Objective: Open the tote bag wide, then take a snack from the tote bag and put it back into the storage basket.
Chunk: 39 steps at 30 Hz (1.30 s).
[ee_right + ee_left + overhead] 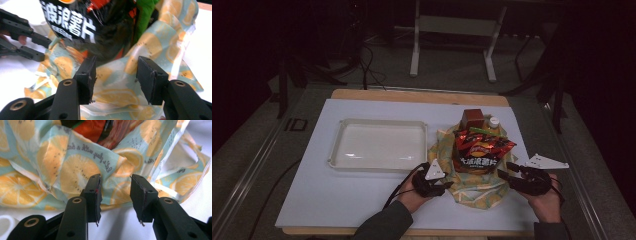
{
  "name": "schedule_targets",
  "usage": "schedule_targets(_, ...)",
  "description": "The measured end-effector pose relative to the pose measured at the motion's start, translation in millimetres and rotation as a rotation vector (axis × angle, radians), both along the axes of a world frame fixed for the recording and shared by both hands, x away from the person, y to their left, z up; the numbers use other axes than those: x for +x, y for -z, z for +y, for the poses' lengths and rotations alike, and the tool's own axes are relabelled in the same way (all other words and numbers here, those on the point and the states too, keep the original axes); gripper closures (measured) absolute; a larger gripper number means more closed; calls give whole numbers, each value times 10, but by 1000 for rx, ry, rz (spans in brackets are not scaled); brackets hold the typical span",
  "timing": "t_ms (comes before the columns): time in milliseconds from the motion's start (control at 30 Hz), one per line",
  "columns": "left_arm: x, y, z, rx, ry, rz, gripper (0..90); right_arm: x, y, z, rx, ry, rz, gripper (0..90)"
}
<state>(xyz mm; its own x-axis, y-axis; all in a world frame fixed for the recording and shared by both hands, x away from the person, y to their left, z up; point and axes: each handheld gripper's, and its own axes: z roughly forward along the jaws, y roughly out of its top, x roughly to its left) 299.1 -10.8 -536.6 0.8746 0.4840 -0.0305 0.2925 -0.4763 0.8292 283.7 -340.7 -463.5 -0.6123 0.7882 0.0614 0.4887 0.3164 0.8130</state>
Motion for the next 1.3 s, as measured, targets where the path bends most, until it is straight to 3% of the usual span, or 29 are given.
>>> schedule_targets(667, 12, 5, 25, -25, -10, 10, 570, 20, -53, 86, 30, -39, -19, 494)
schedule_targets(1300, 5, 5, 22, -24, -12, 4, 544, 167, -151, 106, 72, -12, -32, 447)
